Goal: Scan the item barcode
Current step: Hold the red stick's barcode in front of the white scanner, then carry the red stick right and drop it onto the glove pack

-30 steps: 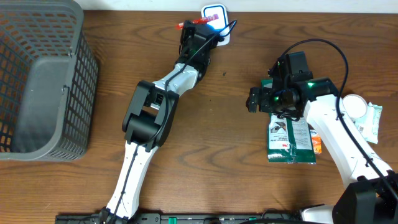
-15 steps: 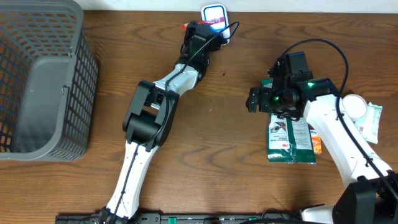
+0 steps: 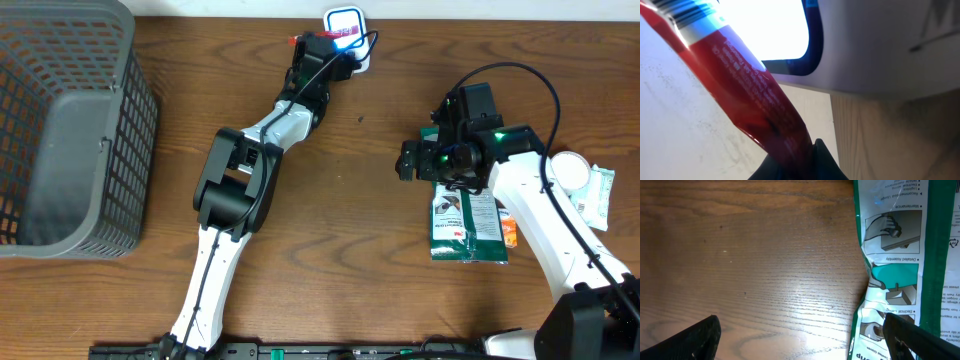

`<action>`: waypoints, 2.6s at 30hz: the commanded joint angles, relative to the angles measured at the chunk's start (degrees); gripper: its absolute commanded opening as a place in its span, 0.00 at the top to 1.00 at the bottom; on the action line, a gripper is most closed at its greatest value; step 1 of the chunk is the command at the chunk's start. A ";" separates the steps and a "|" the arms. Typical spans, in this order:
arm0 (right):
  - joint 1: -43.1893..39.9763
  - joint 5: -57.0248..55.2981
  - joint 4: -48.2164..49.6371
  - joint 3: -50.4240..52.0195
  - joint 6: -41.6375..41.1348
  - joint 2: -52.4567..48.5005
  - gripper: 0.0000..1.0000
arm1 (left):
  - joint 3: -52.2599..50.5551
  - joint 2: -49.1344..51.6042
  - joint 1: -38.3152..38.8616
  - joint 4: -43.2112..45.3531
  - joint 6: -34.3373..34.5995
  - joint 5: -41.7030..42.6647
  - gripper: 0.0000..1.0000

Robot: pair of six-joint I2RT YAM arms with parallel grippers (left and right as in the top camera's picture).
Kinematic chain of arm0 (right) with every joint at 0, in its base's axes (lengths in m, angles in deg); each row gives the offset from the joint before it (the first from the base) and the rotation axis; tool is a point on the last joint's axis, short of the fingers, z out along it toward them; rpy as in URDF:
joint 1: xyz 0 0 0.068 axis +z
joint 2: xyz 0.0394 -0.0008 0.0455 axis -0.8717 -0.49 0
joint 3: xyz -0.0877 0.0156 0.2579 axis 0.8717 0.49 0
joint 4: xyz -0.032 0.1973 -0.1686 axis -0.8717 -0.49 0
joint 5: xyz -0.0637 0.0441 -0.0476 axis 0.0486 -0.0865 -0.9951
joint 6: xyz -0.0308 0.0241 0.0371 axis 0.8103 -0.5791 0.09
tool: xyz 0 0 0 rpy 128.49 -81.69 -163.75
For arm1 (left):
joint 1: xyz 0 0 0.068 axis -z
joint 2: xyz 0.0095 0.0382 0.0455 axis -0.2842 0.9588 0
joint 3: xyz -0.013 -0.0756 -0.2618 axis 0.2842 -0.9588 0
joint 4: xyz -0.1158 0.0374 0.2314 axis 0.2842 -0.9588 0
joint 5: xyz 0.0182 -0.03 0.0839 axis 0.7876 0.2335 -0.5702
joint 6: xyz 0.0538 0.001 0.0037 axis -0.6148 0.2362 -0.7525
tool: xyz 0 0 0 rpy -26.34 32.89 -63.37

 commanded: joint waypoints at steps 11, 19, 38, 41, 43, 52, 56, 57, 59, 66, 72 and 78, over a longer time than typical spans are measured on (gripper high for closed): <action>-0.59 -0.28 -0.07 -0.15 0.66 1.31 0.01 | -0.09 -3.72 2.01 9.79 1.29 -7.78 0.93; -0.59 -0.28 -0.07 -0.15 0.66 1.31 0.01 | -0.09 -16.72 6.43 -16.83 27.47 -8.07 0.93; -6.86 6.82 -7.50 -8.39 2.97 2.12 0.31 | -2.54 -35.91 10.38 -68.57 89.99 47.04 0.93; -13.11 6.80 -13.68 -13.16 5.11 2.67 0.32 | -6.08 -34.93 13.00 -64.46 97.20 47.67 0.93; -16.98 6.82 -16.31 -14.71 5.62 2.95 0.32 | -7.85 -34.10 14.80 -61.27 100.19 47.65 0.93; -28.15 6.82 -18.49 -13.53 5.99 3.06 0.20 | -9.94 -22.93 25.24 -42.84 111.67 47.58 0.92; -28.09 6.80 -18.49 -13.25 6.01 3.04 0.15 | -9.94 -18.67 28.59 -36.57 111.65 47.41 0.47; -28.02 6.80 -18.49 -13.25 5.99 3.04 0.10 | -9.94 -18.56 29.00 -36.17 111.65 47.41 0.27; -27.98 6.80 -18.47 -13.25 5.99 3.04 0.01 | -9.94 -18.82 29.29 -35.69 111.62 47.43 0.21; -27.96 6.80 -19.12 -13.25 6.03 3.04 0.01 | -9.94 -22.56 28.17 -37.55 110.07 47.41 0.21; -27.98 6.78 -19.34 -13.25 5.99 3.04 0.01 | -9.94 -29.57 25.81 -41.62 109.72 43.69 0.20; -27.96 6.80 -19.34 -13.25 5.99 3.04 0.01 | -9.92 -38.05 21.51 -50.05 109.70 39.63 0.20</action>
